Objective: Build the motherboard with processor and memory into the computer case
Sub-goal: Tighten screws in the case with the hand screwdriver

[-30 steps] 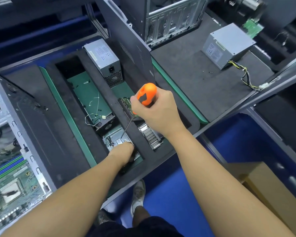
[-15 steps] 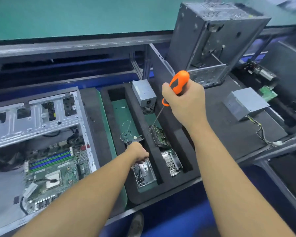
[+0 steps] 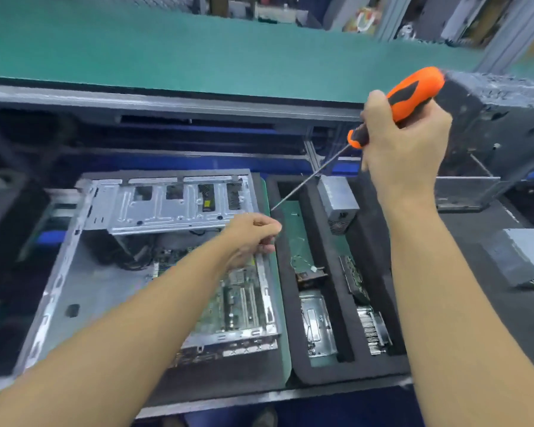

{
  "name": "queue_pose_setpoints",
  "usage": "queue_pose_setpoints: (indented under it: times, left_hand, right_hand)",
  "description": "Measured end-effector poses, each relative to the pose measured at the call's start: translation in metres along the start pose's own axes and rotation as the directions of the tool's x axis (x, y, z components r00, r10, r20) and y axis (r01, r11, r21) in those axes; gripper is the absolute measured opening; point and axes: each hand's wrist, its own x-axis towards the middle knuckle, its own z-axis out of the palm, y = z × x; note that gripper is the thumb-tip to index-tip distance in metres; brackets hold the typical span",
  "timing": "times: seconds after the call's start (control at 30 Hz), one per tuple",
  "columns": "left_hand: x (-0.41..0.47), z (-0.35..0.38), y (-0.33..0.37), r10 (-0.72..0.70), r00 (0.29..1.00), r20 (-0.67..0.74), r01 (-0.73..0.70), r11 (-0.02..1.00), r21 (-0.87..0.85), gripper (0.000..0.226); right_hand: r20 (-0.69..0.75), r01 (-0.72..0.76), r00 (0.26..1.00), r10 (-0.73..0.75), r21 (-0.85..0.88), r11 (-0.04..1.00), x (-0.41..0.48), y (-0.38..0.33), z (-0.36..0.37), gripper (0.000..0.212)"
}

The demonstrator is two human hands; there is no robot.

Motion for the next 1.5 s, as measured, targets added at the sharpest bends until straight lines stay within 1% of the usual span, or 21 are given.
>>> queue_pose_setpoints:
  times: [0.1, 0.17, 0.23, 0.27, 0.37, 0.43, 0.57, 0.6, 0.67, 0.73, 0.8, 0.93, 1.07, 1.13, 1.2, 1.27, 1.4, 1.5]
  left_hand:
    - [-0.020, -0.081, -0.001, -0.008, 0.998, -0.061, 0.004, 0.998, -0.066, 0.004]
    - [-0.033, -0.131, -0.012, -0.015, 0.987, -0.161, 0.006, 0.998, -0.058, 0.004]
    - [-0.044, -0.169, -0.029, -0.024, 0.965, -0.261, 0.032, 0.999, 0.024, 0.003]
    - [-0.047, -0.182, -0.037, -0.030, 0.955, -0.297, 0.059, 0.994, 0.090, 0.006]
    - [-0.047, -0.203, -0.064, 0.007, 0.927, -0.374, 0.118, 0.943, 0.311, 0.009]
    - [-0.043, -0.207, -0.076, 0.038, 0.915, -0.402, 0.161, 0.878, 0.451, 0.011]
    - [-0.036, -0.208, -0.094, -0.074, 0.925, -0.373, 0.254, 0.850, 0.461, 0.011]
    - [-0.035, -0.209, -0.098, -0.083, 0.923, -0.375, 0.268, 0.840, 0.473, 0.012]
    - [-0.035, -0.211, -0.104, -0.035, 0.911, -0.411, 0.251, 0.838, 0.485, 0.015]
    - [-0.033, -0.212, -0.104, 0.044, 0.883, -0.467, 0.218, 0.843, 0.493, 0.016]
    - [-0.032, -0.211, -0.103, 0.093, 0.855, -0.511, 0.208, 0.840, 0.501, 0.014]
    - [-0.033, -0.202, -0.112, 0.114, 0.832, -0.544, 0.177, 0.874, 0.453, 0.008]
    - [-0.027, -0.197, -0.113, 0.074, 0.752, -0.655, 0.108, 0.966, 0.234, 0.007]
    - [-0.021, -0.200, -0.111, 0.087, 0.723, -0.686, 0.085, 0.973, 0.213, 0.012]
    - [-0.016, -0.203, -0.113, 0.102, 0.705, -0.702, 0.088, 0.969, 0.229, 0.018]
    - [-0.012, -0.203, -0.116, 0.123, 0.708, -0.695, 0.113, 0.952, 0.283, 0.020]
    - [-0.003, -0.201, -0.118, 0.147, 0.716, -0.683, 0.175, 0.909, 0.379, 0.019]
    - [0.000, -0.200, -0.120, 0.146, 0.710, -0.689, 0.214, 0.887, 0.409, 0.020]
  right_hand:
    - [0.054, -0.008, 0.999, 0.004, 0.071, 0.997, -0.014, -0.009, 0.051, 0.037]
    - [0.102, -0.020, 0.995, 0.011, 0.091, 0.996, -0.026, -0.011, 0.082, 0.036]
    - [0.162, -0.028, 0.987, 0.014, 0.085, 0.996, -0.039, -0.011, 0.110, 0.037]
    - [0.183, -0.027, 0.983, 0.013, 0.074, 0.997, -0.045, -0.010, 0.122, 0.038]
    - [0.194, -0.036, 0.981, 0.022, 0.071, 0.997, -0.058, -0.009, 0.148, 0.036]
    - [0.183, -0.031, 0.983, 0.015, 0.084, 0.996, -0.059, -0.012, 0.158, 0.036]
    - [0.191, -0.019, 0.982, 0.000, 0.098, 0.995, -0.054, -0.018, 0.167, 0.041]
    - [0.202, -0.024, 0.979, 0.004, 0.096, 0.995, -0.054, -0.018, 0.168, 0.042]
    - [0.231, -0.031, 0.973, 0.013, 0.074, 0.997, -0.058, -0.018, 0.174, 0.040]
    - [0.244, -0.042, 0.970, 0.020, 0.084, 0.996, -0.062, -0.017, 0.181, 0.037]
    - [0.241, -0.042, 0.970, 0.016, 0.100, 0.994, -0.063, -0.017, 0.187, 0.035]
    - [0.238, -0.034, 0.971, 0.005, 0.115, 0.993, -0.062, -0.019, 0.194, 0.039]
    - [0.217, -0.034, 0.976, -0.001, 0.157, 0.987, -0.064, -0.018, 0.203, 0.039]
    - [0.227, -0.040, 0.974, -0.003, 0.183, 0.982, -0.066, -0.018, 0.209, 0.042]
    - [0.252, -0.036, 0.968, -0.010, 0.177, 0.983, -0.069, -0.018, 0.215, 0.045]
    - [0.284, -0.021, 0.959, -0.021, 0.143, 0.990, -0.073, -0.018, 0.220, 0.047]
    - [0.348, 0.041, 0.935, -0.072, 0.096, 0.995, -0.080, -0.023, 0.227, 0.037]
    - [0.352, 0.085, 0.929, -0.110, 0.086, 0.993, -0.079, -0.026, 0.226, 0.038]
